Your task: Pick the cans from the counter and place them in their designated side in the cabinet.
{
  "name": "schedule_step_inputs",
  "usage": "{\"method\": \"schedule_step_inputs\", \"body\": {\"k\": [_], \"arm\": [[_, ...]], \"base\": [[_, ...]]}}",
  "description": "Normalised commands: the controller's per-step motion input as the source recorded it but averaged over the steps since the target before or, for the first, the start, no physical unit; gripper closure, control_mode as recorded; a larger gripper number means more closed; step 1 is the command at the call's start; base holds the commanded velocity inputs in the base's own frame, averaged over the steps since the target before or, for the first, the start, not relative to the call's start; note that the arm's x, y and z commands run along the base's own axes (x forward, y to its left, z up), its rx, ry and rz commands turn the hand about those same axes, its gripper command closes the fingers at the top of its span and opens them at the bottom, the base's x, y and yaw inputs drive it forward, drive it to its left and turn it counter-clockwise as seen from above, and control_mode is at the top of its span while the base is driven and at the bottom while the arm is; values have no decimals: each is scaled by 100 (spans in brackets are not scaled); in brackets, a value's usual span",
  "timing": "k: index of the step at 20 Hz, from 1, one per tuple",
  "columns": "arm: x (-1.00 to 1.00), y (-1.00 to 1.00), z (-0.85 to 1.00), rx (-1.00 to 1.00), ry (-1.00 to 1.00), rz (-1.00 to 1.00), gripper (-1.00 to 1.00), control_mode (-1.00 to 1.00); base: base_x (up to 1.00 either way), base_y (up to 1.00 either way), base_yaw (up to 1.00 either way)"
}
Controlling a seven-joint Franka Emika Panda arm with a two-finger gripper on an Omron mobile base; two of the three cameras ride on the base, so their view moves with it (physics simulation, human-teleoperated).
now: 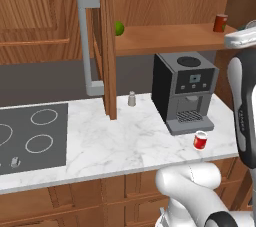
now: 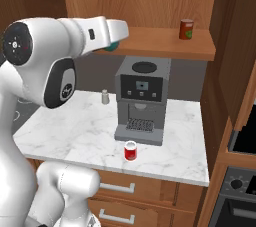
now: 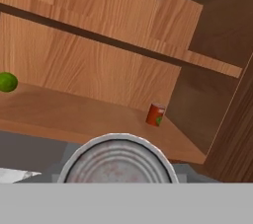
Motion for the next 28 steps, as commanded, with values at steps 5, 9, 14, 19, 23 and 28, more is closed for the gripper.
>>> {"method": "schedule_step_inputs", "body": {"k": [5, 9, 14, 19, 23, 28], "arm": [[12, 0, 0, 0, 0, 0, 100, -100], [20, 0, 0, 0, 0, 0, 100, -100], [19, -1, -1, 0, 0, 0, 100, -100], [14, -11, -7, 0, 1, 0, 100, -100], [11, -8, -10, -2, 5, 0, 100, -100], [11, -4, -7, -1, 4, 0, 100, -100]], "base": [[0, 0, 0], [0, 0, 0], [0, 0, 0], [0, 0, 0], [0, 0, 0], [0, 0, 0]]}}
